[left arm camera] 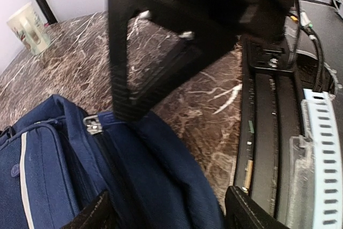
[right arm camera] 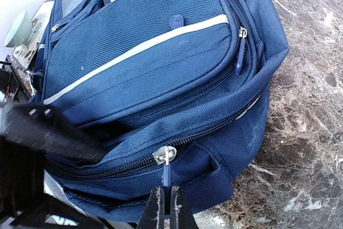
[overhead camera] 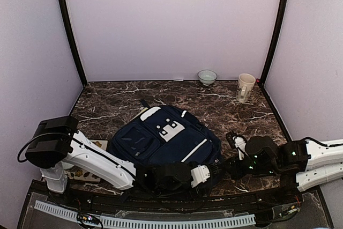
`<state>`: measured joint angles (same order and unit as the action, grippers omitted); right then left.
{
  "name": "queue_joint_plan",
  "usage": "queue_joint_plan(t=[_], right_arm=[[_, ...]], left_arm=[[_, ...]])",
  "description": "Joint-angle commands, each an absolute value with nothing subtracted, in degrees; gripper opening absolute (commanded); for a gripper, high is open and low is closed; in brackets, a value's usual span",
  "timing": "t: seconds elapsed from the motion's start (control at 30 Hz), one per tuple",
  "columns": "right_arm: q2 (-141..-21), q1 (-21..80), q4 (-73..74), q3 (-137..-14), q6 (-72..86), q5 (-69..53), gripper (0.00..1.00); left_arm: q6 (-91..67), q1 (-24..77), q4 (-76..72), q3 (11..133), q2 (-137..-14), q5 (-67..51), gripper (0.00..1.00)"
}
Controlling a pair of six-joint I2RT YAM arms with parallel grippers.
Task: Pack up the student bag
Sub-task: Hold the largest pocket of the student bag, then zip the student bag into the largest pocket of the bag.
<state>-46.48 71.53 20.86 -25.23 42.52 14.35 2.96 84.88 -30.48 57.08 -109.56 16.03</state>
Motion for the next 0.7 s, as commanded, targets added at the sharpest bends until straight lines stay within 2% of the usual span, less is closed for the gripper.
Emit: queue_joint_plan(t=[0.0, 0.2, 0.27, 0.33, 0.37, 0.67], right_arm=[[-46.7, 71.7, 15.8, -25.2, 42.7, 15.9, 0.0], [-46.7, 71.8, 15.5, -25.7, 42.2, 15.9, 0.0], [-46.6, 71.8, 15.4, -25.7, 42.3, 16.0, 0.0], [-46.5, 71.8, 15.6, -25.6, 42.4, 16.1, 0.0], [-46.5, 71.8, 15.7, -25.7, 42.4, 16.3, 0.0], [-46.2, 71.8, 22.8, -25.9, 47.7, 24.1, 0.0]], left_arm=[[2.4, 82.0, -31.8, 59.0, -111.1, 14.2, 0.69], [1.8, 80.4, -33.4, 58.6, -113.1, 13.0, 0.46], [2.1, 80.3, -34.7, 57.7, -112.8, 12.7, 0.31], [2.1, 80.4, -35.5, 56.9, -112.3, 12.2, 0.08], [2.1, 80.4, -35.8, 56.6, -112.1, 12.2, 0.0], [3.0, 82.2, -38.4, 52.8, -108.7, 10.6, 0.0]])
